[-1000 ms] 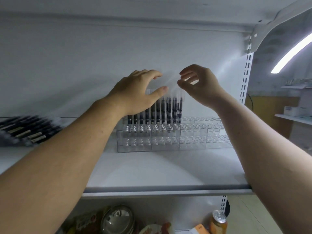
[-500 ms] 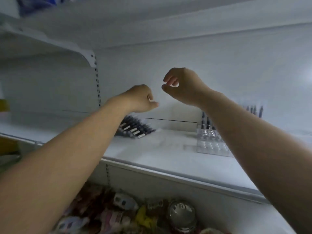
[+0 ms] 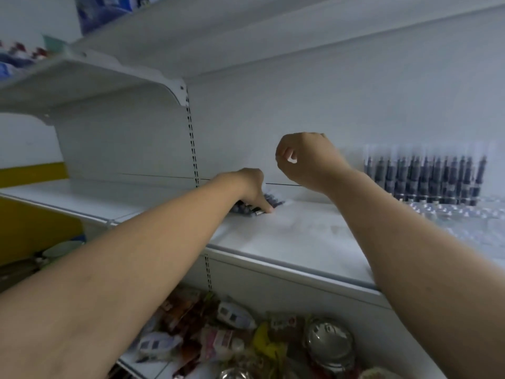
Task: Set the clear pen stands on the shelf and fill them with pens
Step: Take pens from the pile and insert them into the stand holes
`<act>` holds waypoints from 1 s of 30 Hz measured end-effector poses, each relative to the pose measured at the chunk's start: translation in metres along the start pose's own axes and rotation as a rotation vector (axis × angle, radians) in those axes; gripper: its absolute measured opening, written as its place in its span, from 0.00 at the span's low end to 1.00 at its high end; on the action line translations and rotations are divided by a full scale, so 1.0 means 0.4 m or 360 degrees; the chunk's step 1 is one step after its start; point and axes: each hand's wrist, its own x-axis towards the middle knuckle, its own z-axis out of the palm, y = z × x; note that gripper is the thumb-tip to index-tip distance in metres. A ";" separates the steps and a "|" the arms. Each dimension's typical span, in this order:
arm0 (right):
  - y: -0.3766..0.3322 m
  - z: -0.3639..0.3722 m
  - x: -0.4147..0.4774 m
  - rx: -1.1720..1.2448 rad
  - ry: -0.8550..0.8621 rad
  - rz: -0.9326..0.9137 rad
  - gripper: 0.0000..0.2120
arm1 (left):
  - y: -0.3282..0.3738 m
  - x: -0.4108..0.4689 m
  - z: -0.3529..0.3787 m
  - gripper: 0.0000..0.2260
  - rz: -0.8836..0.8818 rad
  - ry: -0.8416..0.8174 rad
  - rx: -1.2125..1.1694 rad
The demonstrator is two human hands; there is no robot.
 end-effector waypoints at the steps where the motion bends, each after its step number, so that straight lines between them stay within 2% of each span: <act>1: 0.002 -0.002 -0.004 0.0014 -0.0002 0.0017 0.05 | 0.003 0.000 -0.005 0.19 -0.0022 -0.0040 -0.0043; 5: 0.015 -0.011 -0.006 0.0039 0.0016 0.0128 0.07 | 0.018 0.003 -0.025 0.19 -0.0073 -0.0127 -0.0021; 11: 0.021 -0.009 -0.008 0.0087 -0.0017 0.0225 0.08 | 0.034 0.040 -0.041 0.27 -0.0119 -0.0060 0.0190; 20: 0.015 -0.015 -0.006 0.0172 -0.0014 0.0231 0.09 | 0.035 0.060 -0.022 0.28 -0.0127 -0.0231 -0.0123; 23: 0.009 -0.016 -0.006 0.0184 -0.0007 0.0222 0.09 | 0.045 0.058 -0.013 0.25 -0.0109 -0.0262 -0.0111; 26: 0.009 -0.020 -0.007 0.0173 -0.0012 0.0220 0.09 | 0.065 0.048 -0.002 0.16 -0.0047 -0.0295 0.0020; 30: 0.009 -0.019 -0.010 0.0149 -0.0034 0.0224 0.09 | 0.074 0.029 0.021 0.11 0.0066 -0.0143 0.0266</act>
